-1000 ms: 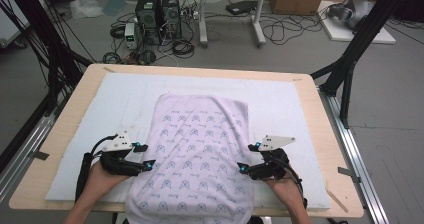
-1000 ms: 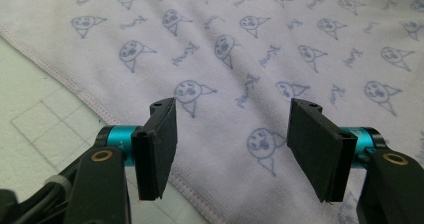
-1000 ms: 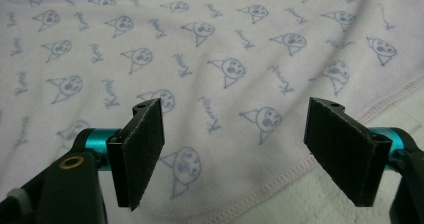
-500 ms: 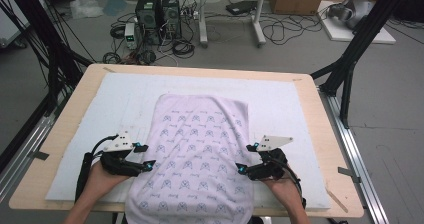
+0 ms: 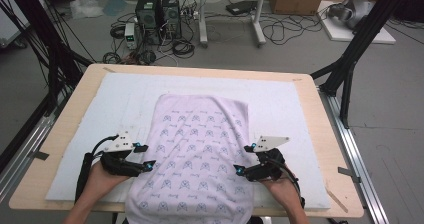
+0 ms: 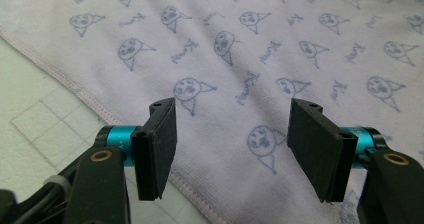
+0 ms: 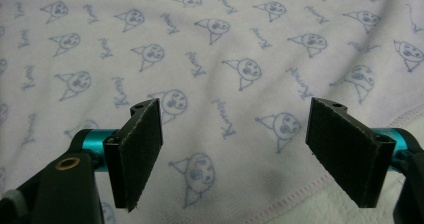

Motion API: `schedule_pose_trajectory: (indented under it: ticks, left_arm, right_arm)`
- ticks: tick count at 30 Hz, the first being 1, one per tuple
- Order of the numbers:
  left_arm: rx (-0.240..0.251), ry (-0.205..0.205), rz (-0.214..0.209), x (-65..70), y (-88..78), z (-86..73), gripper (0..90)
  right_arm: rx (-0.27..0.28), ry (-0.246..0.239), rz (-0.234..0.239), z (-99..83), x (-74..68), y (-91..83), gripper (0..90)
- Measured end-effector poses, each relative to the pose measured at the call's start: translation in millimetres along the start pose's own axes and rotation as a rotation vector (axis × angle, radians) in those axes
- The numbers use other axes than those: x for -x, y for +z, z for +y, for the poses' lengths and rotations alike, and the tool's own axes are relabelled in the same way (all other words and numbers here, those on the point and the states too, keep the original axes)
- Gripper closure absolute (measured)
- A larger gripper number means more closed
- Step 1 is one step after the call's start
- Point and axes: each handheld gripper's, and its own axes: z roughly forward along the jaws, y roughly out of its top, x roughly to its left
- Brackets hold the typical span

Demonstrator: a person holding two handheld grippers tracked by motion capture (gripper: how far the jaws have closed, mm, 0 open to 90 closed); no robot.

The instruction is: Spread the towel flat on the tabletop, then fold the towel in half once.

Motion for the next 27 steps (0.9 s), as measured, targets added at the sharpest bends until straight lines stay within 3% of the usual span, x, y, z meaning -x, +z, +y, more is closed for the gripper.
schedule_pose_trajectory:
  ticks: [10, 15, 18, 20, 27]
  left_arm:
    - [-0.001, -0.007, 0.004, -3.0, -2.4, 0.8, 36.9]
    - [0.001, -0.004, 0.029, -9.4, -7.0, 6.9, 38.3]
    - [0.015, -0.013, 0.041, -18.4, -8.1, 16.5, 39.5]
    - [0.013, -0.014, 0.051, -25.3, -6.3, 25.3, 41.0]
    - [0.020, -0.022, 0.081, -55.8, 0.0, 67.2, 45.3]
  right_arm:
    - [-0.004, 0.004, 0.008, 0.5, 5.4, 2.8, 21.5]
    - [-0.001, 0.019, -0.008, 8.4, 20.8, -2.2, 23.5]
    - [-0.008, 0.027, -0.036, 15.7, 34.3, -3.4, 23.5]
    - [-0.015, 0.051, -0.028, 20.7, 44.1, -3.4, 25.9]
    - [-0.037, 0.042, -0.056, 50.5, 77.5, -6.6, 32.3]
